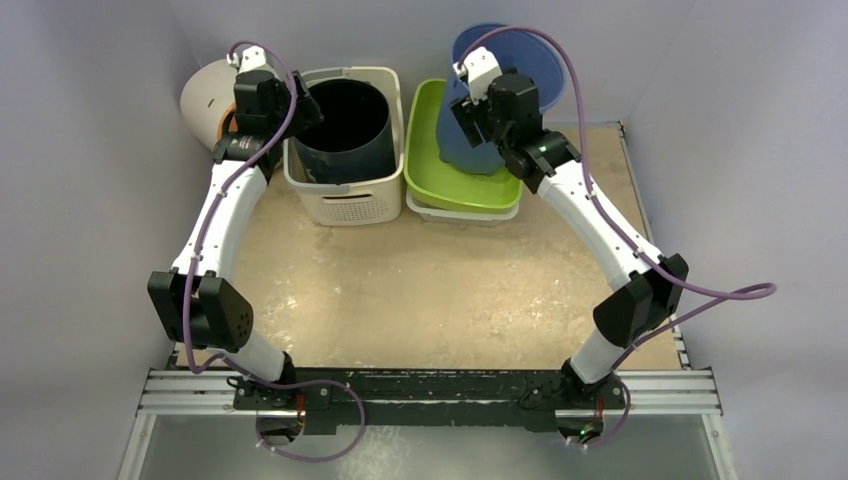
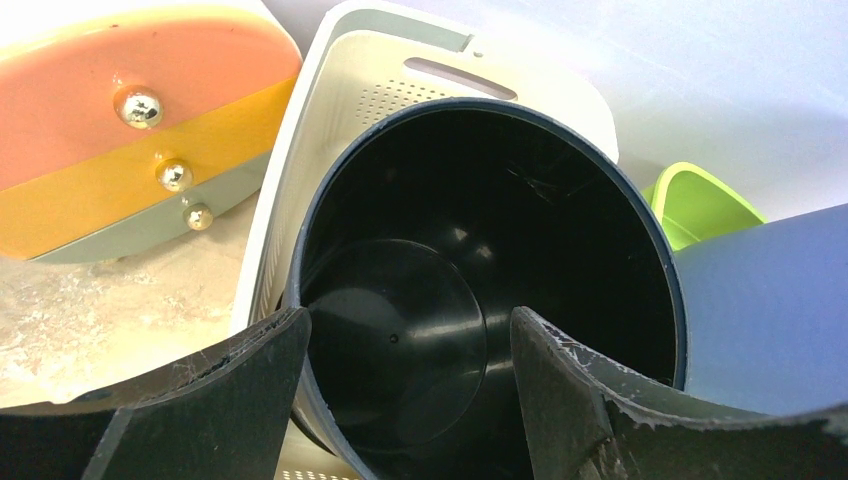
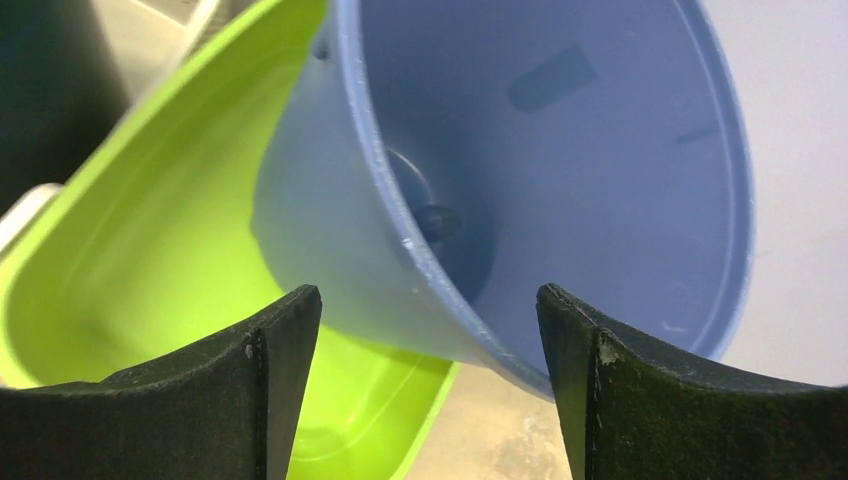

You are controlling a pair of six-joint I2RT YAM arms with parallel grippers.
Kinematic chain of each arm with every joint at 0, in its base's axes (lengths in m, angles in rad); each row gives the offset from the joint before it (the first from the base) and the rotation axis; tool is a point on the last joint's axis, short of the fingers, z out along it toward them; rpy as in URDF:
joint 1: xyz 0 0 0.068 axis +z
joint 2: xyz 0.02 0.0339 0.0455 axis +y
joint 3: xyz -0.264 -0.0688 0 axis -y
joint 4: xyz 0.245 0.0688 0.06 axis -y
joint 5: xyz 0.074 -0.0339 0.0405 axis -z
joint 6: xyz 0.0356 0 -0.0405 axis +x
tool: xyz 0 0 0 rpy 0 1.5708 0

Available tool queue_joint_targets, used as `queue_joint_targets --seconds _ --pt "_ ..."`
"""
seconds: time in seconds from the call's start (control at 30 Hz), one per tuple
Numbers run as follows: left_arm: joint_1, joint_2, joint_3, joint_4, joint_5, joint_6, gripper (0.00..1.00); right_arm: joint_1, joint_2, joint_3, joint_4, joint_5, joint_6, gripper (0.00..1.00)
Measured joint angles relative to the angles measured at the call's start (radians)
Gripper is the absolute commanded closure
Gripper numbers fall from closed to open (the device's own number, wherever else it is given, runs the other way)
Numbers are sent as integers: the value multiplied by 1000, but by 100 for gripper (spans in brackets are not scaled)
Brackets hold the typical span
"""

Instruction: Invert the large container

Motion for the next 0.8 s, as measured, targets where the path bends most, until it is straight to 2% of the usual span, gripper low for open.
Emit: queue_joint_targets --seconds 0.07,0.13,0.2,0.37,0.43,0.47,0.8 --pt "0 -1 -3 0 0 0 27 -5 0 -24 35 42 -10 34" --pt "0 -1 -3 -1 0 0 27 -9 0 -27 49 61 -17 54" --pt "0 -1 -3 0 0 0 27 -11 0 -27 60 64 -20 66" --pt "0 -1 -3 0 0 0 27 -11 -2 -26 72 34 -9 70" --pt "0 -1 -3 0 0 0 27 -18 -2 -24 67 7 -5 95" --pt "0 -1 -3 0 0 0 27 -24 -2 -22 62 -4 -5 100" --pt "0 -12 -3 0 -7 1 27 -211 -34 25 -10 -321 178 100"
